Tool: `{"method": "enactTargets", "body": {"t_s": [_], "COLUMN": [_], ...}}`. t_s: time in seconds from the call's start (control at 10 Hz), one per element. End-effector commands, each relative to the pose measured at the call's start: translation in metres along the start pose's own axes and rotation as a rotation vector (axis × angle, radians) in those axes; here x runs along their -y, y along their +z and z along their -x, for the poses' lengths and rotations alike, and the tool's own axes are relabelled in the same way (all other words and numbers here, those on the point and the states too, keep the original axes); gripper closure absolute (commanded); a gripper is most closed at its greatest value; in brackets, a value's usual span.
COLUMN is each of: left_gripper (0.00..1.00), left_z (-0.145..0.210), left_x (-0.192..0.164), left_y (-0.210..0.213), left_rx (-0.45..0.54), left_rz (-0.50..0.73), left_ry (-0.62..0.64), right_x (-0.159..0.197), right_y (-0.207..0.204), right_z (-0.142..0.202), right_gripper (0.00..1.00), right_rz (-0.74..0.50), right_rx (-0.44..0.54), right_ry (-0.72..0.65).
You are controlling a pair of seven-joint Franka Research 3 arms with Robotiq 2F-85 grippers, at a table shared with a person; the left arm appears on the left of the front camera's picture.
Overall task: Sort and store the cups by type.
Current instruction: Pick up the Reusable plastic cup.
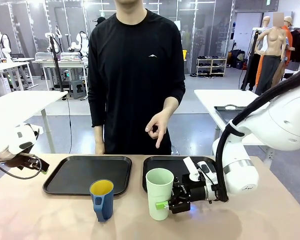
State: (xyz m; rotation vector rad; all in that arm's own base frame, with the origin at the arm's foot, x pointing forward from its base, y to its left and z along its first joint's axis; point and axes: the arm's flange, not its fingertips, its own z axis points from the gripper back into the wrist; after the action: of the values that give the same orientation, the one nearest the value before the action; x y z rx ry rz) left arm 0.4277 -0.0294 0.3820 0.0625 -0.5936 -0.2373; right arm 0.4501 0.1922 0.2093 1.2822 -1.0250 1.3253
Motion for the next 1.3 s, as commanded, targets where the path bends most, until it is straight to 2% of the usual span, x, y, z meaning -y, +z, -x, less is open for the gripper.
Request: {"method": "enactTargets", "body": {"t_s": [0.0, 0.1, 0.2, 0.3, 0.4, 0.7, 0.9, 1.2], "left_gripper": [0.0, 0.0, 0.0, 0.0, 0.0, 0.0, 0.0, 0.0], "left_z": [0.0, 0.0, 0.0, 0.0, 0.0, 0.0, 0.0, 0.0], "left_x": [-0.001, -0.001, -0.001, -0.001, -0.001, -0.001, -0.001, -0.001], "left_y": [0.0, 0.0, 0.0, 0.0, 0.0, 0.0, 0.0, 0.0], "left_rx": [0.001, 0.001, 0.001, 0.001, 0.001, 0.001, 0.001, 0.001], "left_rz": [0.0, 0.0, 0.0, 0.0, 0.0, 0.0, 0.0, 0.0], "left_ry": [0.001, 0.001, 0.001, 0.001, 0.001, 0.001, 0.001, 0.001], "right_x": [0.001, 0.001, 0.001, 0.002, 0.0, -0.021, -0.039, -0.045], "right_y": [-0.002, -0.001, -0.001, 0.0, -0.002, 0.005, 0.008, 0.006], "right_z": [0.002, 0.002, 0.002, 0.002, -0.004, -0.053, -0.081, -0.089], "right_gripper": [0.39, 0.24, 0.59, 0.44, 0.76, 0.76, 0.76, 0.76], "right_rz": [0.033, 0.046, 0.048, 0.049, 0.04, 0.079, 0.058, 0.046], "right_rx": [0.012, 0.022, 0.022, 0.022, 0.026, 0.004, 0.0, -0.02], "right_ry": [0.015, 0.018, 0.022, 0.019, 0.009, 0.026, 0.055, 0.047]}}
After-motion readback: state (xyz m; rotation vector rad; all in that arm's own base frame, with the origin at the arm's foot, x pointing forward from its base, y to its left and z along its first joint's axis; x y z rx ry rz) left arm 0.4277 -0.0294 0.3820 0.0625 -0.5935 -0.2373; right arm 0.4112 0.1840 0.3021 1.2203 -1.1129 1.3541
